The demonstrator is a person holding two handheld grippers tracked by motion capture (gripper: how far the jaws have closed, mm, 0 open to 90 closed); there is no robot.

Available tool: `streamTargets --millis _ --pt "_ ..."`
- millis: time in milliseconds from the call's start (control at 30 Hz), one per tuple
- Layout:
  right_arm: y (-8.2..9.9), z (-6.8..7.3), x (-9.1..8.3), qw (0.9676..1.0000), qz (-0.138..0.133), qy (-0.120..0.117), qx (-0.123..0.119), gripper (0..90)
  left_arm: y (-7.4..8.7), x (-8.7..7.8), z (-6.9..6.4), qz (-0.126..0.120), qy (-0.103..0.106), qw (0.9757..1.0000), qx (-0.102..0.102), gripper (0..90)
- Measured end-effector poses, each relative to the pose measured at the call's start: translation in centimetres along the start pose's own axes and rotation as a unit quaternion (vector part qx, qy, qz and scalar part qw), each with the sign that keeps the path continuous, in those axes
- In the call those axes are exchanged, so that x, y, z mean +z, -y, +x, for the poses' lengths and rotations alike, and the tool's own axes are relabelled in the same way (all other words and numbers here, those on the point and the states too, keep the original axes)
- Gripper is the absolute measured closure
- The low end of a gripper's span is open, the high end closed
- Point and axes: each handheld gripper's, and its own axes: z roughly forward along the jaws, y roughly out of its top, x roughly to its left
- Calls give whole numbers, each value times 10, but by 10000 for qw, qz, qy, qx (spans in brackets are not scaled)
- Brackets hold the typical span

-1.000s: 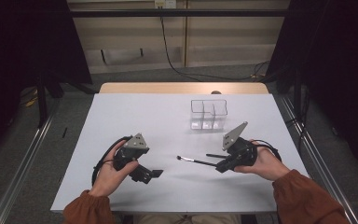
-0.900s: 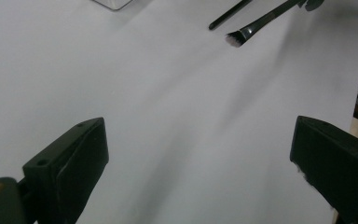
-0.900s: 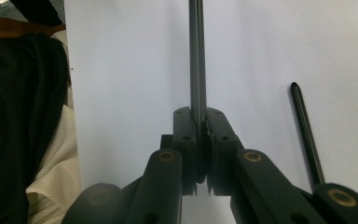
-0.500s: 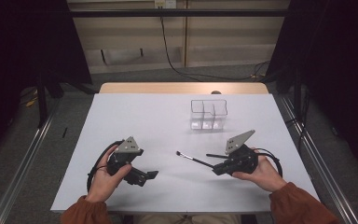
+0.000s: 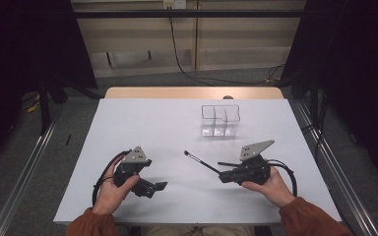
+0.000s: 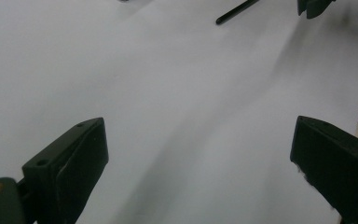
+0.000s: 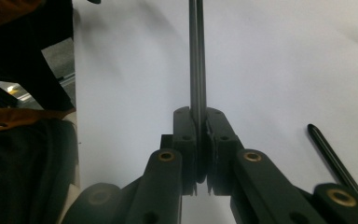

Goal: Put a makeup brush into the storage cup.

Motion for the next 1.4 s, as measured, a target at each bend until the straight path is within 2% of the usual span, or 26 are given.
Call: streamTargets --millis 233,400,500,567,833,967,1067,1167,1233,1400 --pt "1 1 -1 9986 -522 55 11 842 1 0 1 -40 -102 9999 -39 42" --pt "2 4 0 9966 -810 67 -110 842 1 0 0 -56 -100 9999 -20 42" --pt "4 2 -1 9947 -1026 33 -84 842 1 0 0 -61 -102 9999 -21 42" --pt "5 0 -2 9935 -1137 13 21 842 1 0 0 -76 -109 9999 -33 42" --pt "5 2 -3 9907 -1355 97 -81 842 2 -1 0 -210 -220 9995 -88 41" --pt "4 3 -4 9896 -1430 121 -116 842 1 -2 -2 -381 -142 9991 -139 40" --pt "3 3 -6 9887 -1489 131 -119 842 -1 -3 -4 -552 -217 9981 -171 40" --pt "3 3 -7 9880 -1536 124 -144 842 -4 -4 -6 -712 -122 9971 -224 37" --pt "3 2 -7 9877 -1554 119 -130 842 -7 -5 -7 -774 -37 9968 -206 36" --pt "3 3 -6 9876 -1557 114 -188 842 -12 -4 -12 -917 -125 9957 -35 35"
